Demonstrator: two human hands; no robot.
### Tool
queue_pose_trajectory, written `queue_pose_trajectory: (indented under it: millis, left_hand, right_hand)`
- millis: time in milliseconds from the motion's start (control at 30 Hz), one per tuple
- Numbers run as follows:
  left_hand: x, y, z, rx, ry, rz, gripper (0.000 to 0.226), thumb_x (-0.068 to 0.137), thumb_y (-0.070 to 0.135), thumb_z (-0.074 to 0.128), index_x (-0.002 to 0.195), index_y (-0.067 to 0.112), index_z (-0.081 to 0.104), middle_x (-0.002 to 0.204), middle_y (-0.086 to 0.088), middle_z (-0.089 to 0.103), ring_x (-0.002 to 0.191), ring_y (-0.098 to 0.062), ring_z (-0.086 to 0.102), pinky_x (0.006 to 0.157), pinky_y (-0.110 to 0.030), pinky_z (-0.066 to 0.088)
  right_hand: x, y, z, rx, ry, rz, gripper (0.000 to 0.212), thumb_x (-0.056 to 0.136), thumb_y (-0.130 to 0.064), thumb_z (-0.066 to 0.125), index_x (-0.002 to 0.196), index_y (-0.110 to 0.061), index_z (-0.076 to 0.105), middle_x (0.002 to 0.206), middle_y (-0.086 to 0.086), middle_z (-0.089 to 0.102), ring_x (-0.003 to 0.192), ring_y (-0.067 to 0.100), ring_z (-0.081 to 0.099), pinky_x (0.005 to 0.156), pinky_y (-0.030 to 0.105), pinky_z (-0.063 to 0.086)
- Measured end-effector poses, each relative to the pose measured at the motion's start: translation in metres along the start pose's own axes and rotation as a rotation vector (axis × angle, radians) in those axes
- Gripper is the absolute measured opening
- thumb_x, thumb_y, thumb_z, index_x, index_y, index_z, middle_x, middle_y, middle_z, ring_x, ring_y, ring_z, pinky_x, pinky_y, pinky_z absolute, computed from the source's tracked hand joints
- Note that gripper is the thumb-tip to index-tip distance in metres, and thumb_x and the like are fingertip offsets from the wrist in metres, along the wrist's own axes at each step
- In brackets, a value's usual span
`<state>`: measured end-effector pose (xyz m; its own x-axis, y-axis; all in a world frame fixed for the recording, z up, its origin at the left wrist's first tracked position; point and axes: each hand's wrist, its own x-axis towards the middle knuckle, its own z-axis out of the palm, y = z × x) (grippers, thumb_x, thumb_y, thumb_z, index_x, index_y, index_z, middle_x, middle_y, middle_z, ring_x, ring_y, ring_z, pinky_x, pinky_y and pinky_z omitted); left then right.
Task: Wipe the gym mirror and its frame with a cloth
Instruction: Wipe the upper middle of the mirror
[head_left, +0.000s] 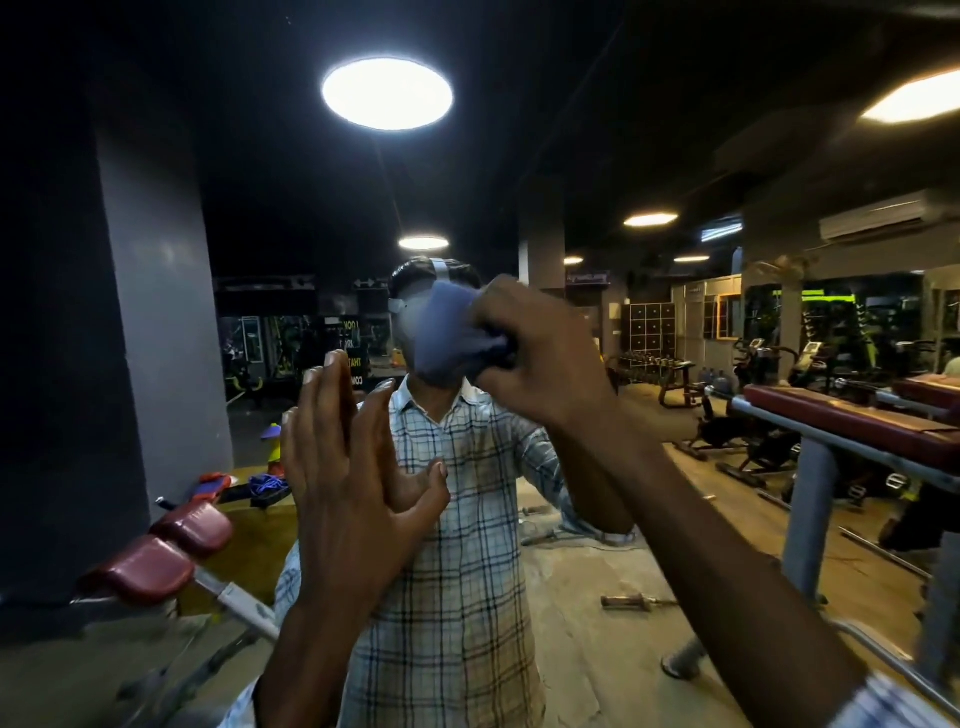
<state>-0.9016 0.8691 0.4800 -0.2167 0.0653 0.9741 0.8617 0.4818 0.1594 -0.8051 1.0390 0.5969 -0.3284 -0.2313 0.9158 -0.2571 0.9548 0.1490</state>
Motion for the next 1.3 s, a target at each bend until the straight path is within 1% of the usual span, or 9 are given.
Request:
queue_pose_trajectory:
  millis: [167,333,500,533,700,867,1067,1200,1300]
  left_hand:
    - [0.000,0.003,0.003,0.025,-0.027,0.029,0.082,0.077,0.047,0.077,0.149,0.019,0.048,0.174,-0.005,0.009,0.160,-0.027,0.006,0.127,-0.057,0.006]
    - [0.003,0.015,0.011,0.035,-0.023,0.052,0.079,0.075,0.043,0.077,0.145,0.016,0.054,0.173,-0.007,0.012,0.160,-0.028,0.008,0.127,-0.059,0.007]
    - [0.004,0.026,0.019,0.035,-0.014,0.048,0.080,0.076,0.047,0.076,0.146,0.015,0.053,0.173,-0.008,0.013,0.160,-0.028,0.009,0.126,-0.061,0.007]
    - [0.004,0.029,0.021,0.038,-0.017,0.047,0.080,0.076,0.049,0.075,0.146,0.016,0.053,0.173,-0.008,0.013,0.160,-0.028,0.008,0.126,-0.061,0.007]
    - [0.003,0.044,0.032,0.029,-0.011,0.048,0.079,0.079,0.055,0.068,0.147,0.018,0.054,0.173,-0.010,0.012,0.160,-0.030,0.008,0.124,-0.065,0.010]
    - [-0.002,0.062,0.043,0.037,-0.015,0.081,0.079,0.078,0.050,0.074,0.147,0.017,0.054,0.172,-0.011,0.014,0.160,-0.032,0.010,0.126,-0.060,0.010]
    - [-0.011,0.082,0.053,0.021,-0.030,0.049,0.080,0.079,0.048,0.076,0.149,0.017,0.051,0.173,-0.010,0.012,0.160,-0.030,0.008,0.126,-0.057,0.011]
    - [-0.017,0.094,0.058,0.039,-0.055,0.053,0.078,0.082,0.050,0.074,0.149,0.021,0.049,0.173,-0.007,0.007,0.161,-0.027,0.004,0.128,-0.051,0.005]
    - [-0.020,0.105,0.063,0.037,-0.049,0.033,0.077,0.081,0.050,0.075,0.148,0.021,0.050,0.174,-0.007,0.006,0.161,-0.028,0.004,0.128,-0.044,-0.001]
  right_hand:
    - [0.010,0.033,-0.046,0.019,0.506,0.389,0.039,0.079,-0.005,0.076,0.114,-0.017,0.064,0.111,-0.013,0.053,0.092,-0.008,0.051,0.082,0.005,0.044]
    - [-0.025,0.048,-0.051,-0.108,-0.019,0.001,0.039,0.077,-0.014,0.079,0.112,-0.015,0.062,0.113,0.002,0.059,0.099,0.016,0.057,0.083,0.029,0.052]
    - [-0.033,0.091,-0.088,-0.077,0.550,0.483,0.044,0.081,-0.009,0.074,0.123,-0.013,0.062,0.126,-0.002,0.058,0.112,0.002,0.048,0.089,0.001,0.041]
    - [-0.036,0.091,-0.087,-0.071,0.540,0.469,0.043,0.081,-0.011,0.073,0.122,-0.013,0.061,0.125,-0.001,0.058,0.111,0.001,0.047,0.087,0.002,0.042]
    - [-0.066,0.085,-0.076,-0.073,-0.067,0.056,0.039,0.076,-0.021,0.079,0.112,-0.021,0.062,0.112,-0.004,0.058,0.101,0.009,0.054,0.085,0.020,0.047]
    - [-0.074,0.098,-0.091,-0.036,0.530,0.478,0.045,0.077,-0.008,0.073,0.119,-0.018,0.060,0.120,-0.005,0.056,0.104,-0.007,0.048,0.086,0.002,0.044]
    - [-0.115,0.084,-0.068,-0.016,0.031,0.103,0.042,0.075,-0.011,0.079,0.111,-0.023,0.062,0.110,-0.007,0.059,0.096,0.000,0.052,0.080,0.017,0.051]
    - [-0.117,0.102,-0.094,0.018,0.497,0.497,0.041,0.073,-0.010,0.075,0.107,-0.027,0.060,0.109,-0.014,0.054,0.095,-0.007,0.051,0.086,0.019,0.052]
    - [-0.134,0.092,-0.080,0.029,0.327,0.379,0.035,0.074,-0.014,0.073,0.105,-0.026,0.060,0.109,-0.009,0.056,0.095,-0.006,0.051,0.083,0.012,0.048]
